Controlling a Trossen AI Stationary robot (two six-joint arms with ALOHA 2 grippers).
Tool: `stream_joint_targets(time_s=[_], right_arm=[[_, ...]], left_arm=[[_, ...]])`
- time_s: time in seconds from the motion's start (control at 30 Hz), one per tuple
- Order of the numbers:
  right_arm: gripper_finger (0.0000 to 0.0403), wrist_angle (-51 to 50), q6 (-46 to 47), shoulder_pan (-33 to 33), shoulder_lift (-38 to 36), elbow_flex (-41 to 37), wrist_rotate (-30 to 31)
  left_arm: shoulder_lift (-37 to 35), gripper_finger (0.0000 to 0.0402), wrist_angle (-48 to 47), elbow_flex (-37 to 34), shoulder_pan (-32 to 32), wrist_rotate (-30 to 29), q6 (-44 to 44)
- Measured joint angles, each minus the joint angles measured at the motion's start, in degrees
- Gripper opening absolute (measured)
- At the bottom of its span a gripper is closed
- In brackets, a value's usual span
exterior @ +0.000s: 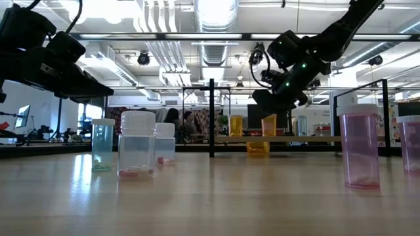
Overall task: Pick and place medicine bottles onto shelf by color
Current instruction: Put the top pink pill bottle on the shelf
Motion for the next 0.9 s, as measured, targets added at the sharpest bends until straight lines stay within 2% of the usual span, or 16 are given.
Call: stream_joint_targets(time_s=[0.17,0.33,0.47,0.6,0.73,0.9], right_arm=[[0.0251,-3.62,-0.98,2.02,-6.81,0.00,0.02],[0.0237,-13.51,1.04,10.23,-17.30,-0.08,-0.43],[0.0229,-22.28,4.92,22.05,-23.75,-1.57,-0.58],[0.0228,-28.87,10.64,36.67,-28.13,-3.78,-0.71],[0.0228,-35.27,17.11,50.71,-30.14,-5.00,-1.96],[0.0228,-42.63,30.38,62.38,-30.35,-5.16,-2.44]], left_arm=[[0.00,0.0000,0.00,0.01,0.00,0.00,-0.01],[0.00,0.0000,0.00,-0.02,0.01,0.00,0.01],[0.00,0.0000,0.00,0.01,0.00,0.02,-0.01],[0.00,0.0000,0.00,0.01,0.02,0.00,0.02],[0.00,0.0000,0.02,-0.01,0.00,0.00,0.01],[0.06,0.0000,0.01,0.01,0.00,0.00,0.00]])
